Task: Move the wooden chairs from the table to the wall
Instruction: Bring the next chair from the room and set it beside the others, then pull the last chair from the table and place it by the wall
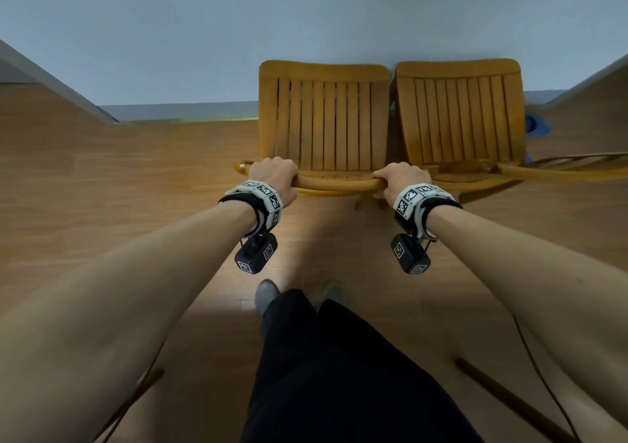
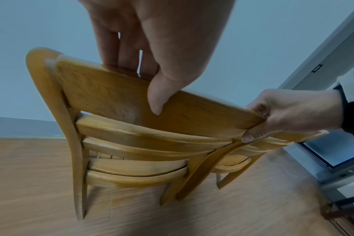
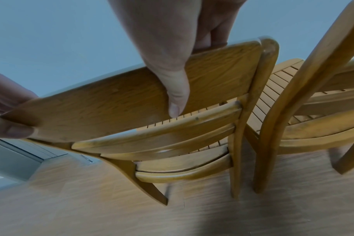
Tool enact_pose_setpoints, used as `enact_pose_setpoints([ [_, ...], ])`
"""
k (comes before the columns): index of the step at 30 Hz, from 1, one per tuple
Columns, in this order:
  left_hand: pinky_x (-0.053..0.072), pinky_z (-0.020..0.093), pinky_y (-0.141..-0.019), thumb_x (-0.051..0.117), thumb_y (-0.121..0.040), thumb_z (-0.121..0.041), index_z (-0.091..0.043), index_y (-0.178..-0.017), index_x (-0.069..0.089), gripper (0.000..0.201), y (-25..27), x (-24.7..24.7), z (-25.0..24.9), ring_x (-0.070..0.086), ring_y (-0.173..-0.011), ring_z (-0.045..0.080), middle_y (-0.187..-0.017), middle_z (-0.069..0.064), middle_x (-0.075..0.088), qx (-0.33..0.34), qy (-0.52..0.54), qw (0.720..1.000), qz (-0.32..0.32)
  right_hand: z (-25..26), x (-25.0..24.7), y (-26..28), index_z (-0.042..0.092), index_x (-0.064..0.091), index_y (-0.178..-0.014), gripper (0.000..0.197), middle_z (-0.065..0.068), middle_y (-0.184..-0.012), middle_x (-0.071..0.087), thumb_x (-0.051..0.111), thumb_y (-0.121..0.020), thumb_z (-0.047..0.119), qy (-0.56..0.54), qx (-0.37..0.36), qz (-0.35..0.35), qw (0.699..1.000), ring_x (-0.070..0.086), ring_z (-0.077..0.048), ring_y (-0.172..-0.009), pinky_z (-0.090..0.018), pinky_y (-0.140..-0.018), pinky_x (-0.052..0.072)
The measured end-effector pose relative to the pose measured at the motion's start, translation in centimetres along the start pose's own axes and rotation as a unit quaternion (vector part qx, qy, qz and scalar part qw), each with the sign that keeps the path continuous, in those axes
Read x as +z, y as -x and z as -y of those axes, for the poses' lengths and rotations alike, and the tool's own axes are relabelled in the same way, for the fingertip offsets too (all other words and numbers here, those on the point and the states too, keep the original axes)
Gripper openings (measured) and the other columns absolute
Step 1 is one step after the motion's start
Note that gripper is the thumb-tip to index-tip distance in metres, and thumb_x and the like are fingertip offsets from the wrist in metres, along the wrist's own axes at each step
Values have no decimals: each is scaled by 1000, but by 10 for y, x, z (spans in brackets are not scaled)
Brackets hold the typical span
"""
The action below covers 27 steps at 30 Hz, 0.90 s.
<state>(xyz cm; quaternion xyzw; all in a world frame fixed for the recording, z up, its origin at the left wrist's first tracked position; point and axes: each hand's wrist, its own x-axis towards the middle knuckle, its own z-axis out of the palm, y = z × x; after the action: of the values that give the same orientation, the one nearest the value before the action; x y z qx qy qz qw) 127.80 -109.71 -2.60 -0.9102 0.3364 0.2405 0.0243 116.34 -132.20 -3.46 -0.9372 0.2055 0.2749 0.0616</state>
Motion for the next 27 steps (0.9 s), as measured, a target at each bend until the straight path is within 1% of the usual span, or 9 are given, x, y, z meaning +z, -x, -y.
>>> enact_pose_setpoints([
  [3, 39, 32, -60, 59, -85, -13, -16, -81, 66, 9, 1, 2, -2, 59, -72, 26, -73, 1, 62, 2, 3, 1000, -6, -1, 0, 2, 36, 66, -128, 33, 2, -103, 69, 67, -95, 33, 15, -2, 0, 1000, 66, -23, -94, -32, -69, 47],
  [7, 39, 34, -62, 58, -87, -13, -16, -83, 65, 9, 2, 3, -2, 60, -77, 28, -79, 2, 63, 16, 3, 1000, -8, -1, 1, 5, 33, 69, -118, 22, 2, -91, 67, 66, -96, 35, 31, -4, -9, 999, 62, -19, -80, -31, -64, 47],
  [9, 39, 35, -63, 58, -90, -16, -18, -85, 64, 8, 3, 6, 2, 59, -78, 26, -82, 2, 63, 23, 7, 1000, -6, 3, 3, 6, 31, 69, -112, 17, 2, -88, 67, 65, -96, 34, 26, -1, 1, 1000, 63, -19, -79, -32, -64, 49],
  [12, 49, 36, -64, 58, -92, -22, -20, -88, 62, 7, 5, 10, 10, 62, -78, 23, -84, 0, 64, 46, 45, 998, 18, 12, 3, 11, 26, 70, -103, 11, 1, -86, 67, 65, -95, 31, 3, 21, 5, 1000, 64, -21, -82, -36, -70, 57],
  [15, 56, 38, -71, 60, -91, -25, -19, -95, 64, 9, 10, 4, 19, 64, -81, 21, -89, -1, 64, 78, 92, 992, 46, 23, 2, 19, 23, 66, -100, 10, 1, -90, 65, 67, -90, 24, -24, 48, -11, 999, 63, -21, -85, -37, -73, 58],
  [17, 56, 35, -69, 60, -91, -23, -17, -99, 66, 12, 17, -6, 27, 64, -81, 19, -90, -2, 64, 80, 91, 992, 35, 34, 1, 27, 22, 66, -106, 17, 0, -95, 66, 66, -89, 21, -30, 51, -21, 998, 64, -22, -86, -37, -73, 58],
  [20, 50, 31, -65, 59, -91, -26, -14, -107, 64, 21, 27, -28, 50, 63, -85, 21, -99, 1, 66, 61, 59, 996, 33, 59, -8, 37, 22, 60, -133, 39, -1, -116, 67, 61, -94, 21, -49, 35, -5, 998, 65, -22, -97, -36, -79, 57],
  [23, 52, 36, -81, 59, -92, -30, -14, -126, 61, 38, 44, -56, 82, 63, -107, 26, -122, 6, 65, 40, 49, 998, 11, 91, -31, 45, 22, 50, -147, 52, -4, -134, 62, 58, -96, 22, -49, 13, 7, 999, 64, -24, -109, -34, -82, 55],
  [27, 50, 39, -92, 56, -92, -32, -17, -142, 52, 52, 81, -90, 133, 59, -119, 27, -136, 7, 60, 6, 44, 999, -21, 146, -70, 52, 21, 50, -147, 51, -7, -136, 61, 58, -97, 23, -27, -20, -7, 999, 65, -24, -106, -33, -78, 57],
])
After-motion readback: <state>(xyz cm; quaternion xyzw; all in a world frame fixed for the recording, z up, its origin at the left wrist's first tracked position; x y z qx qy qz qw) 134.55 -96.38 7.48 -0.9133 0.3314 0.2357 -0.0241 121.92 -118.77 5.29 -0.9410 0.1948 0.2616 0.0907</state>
